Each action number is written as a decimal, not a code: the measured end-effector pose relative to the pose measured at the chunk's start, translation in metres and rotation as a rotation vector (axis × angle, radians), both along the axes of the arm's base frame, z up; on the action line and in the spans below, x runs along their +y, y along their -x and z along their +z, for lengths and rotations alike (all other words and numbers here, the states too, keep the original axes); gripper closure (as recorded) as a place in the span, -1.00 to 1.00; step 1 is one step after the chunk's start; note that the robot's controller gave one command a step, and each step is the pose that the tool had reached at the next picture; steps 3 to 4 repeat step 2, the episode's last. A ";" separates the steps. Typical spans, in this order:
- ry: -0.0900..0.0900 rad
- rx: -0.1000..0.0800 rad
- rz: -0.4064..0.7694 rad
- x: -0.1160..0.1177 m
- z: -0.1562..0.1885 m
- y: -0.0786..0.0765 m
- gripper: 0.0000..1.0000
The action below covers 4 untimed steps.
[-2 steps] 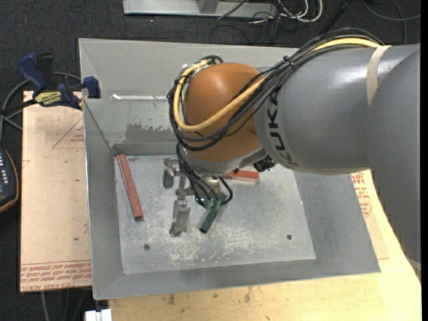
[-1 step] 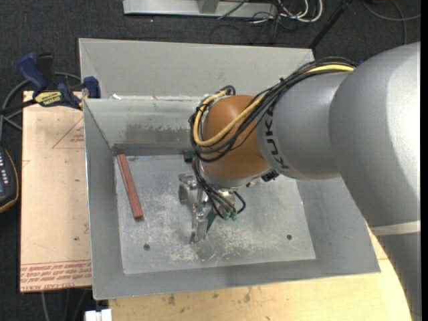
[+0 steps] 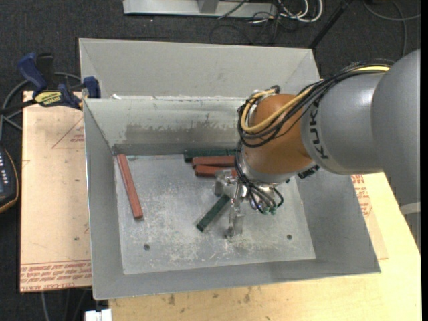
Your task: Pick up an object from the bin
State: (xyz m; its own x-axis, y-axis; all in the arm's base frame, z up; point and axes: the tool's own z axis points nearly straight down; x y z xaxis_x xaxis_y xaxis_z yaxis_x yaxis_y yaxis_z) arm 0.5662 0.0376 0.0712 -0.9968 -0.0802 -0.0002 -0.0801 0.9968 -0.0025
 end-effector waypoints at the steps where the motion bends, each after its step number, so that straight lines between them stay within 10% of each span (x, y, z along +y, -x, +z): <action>1: -0.004 -0.001 0.008 0.006 0.002 0.000 1.00; 2: -0.003 -0.014 0.033 -0.001 0.168 -0.047 1.00; 4: -0.003 -0.014 0.033 -0.001 0.168 -0.047 1.00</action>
Offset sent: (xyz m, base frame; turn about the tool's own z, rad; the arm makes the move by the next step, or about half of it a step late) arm 0.0000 0.0000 0.0000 0.0000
